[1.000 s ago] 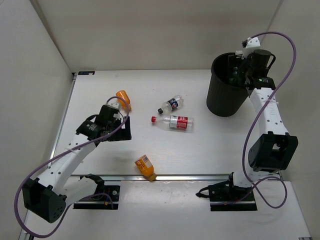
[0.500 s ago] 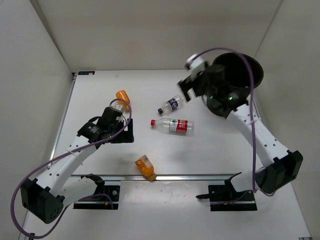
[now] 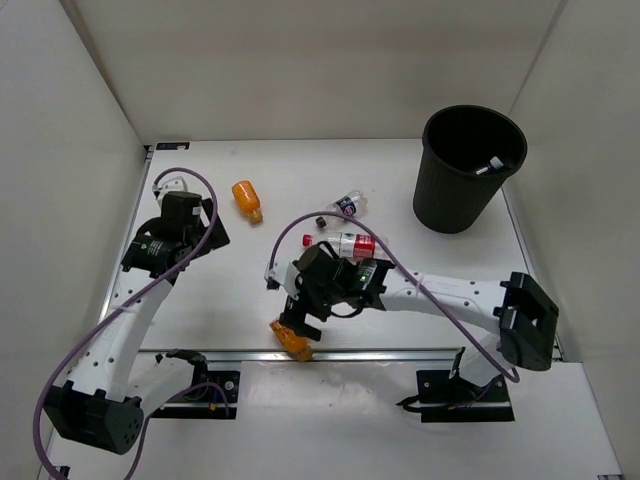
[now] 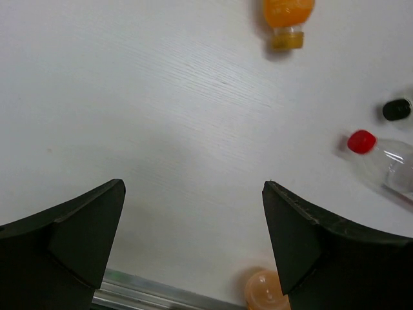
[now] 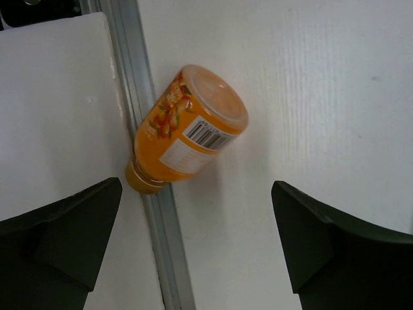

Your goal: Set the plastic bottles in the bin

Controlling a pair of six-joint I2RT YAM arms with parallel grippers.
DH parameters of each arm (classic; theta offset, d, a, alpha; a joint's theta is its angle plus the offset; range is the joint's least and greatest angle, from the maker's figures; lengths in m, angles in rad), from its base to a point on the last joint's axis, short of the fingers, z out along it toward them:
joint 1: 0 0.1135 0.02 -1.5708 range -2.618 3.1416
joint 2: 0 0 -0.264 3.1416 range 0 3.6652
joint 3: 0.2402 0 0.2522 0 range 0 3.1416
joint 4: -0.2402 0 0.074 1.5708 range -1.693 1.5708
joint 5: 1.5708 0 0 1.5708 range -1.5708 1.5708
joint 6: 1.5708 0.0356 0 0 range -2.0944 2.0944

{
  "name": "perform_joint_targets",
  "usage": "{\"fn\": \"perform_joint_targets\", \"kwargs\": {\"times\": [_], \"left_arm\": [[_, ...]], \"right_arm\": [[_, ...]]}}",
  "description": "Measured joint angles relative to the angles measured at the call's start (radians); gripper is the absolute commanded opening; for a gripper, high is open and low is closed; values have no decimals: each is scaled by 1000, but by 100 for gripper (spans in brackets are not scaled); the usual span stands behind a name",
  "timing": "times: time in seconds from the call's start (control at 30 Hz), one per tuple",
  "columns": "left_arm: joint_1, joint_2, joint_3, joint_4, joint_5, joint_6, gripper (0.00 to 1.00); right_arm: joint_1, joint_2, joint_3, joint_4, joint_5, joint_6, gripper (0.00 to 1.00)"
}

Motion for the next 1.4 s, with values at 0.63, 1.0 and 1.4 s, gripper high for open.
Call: {"fn": "perform_joint_targets", "kwargs": {"times": [0.63,1.0,1.4], "left_arm": [[54,57,-23,98,-41,-54,99],[56,73,-23,109,-22,-27,99],[-136,169,-123,242,171,13,99]], "right_arm": [[84,243,-66,257,-8,211,59],[-53,146,-57,275,-19,227,32],[-893,-85,360,214,16,200,29]]}}
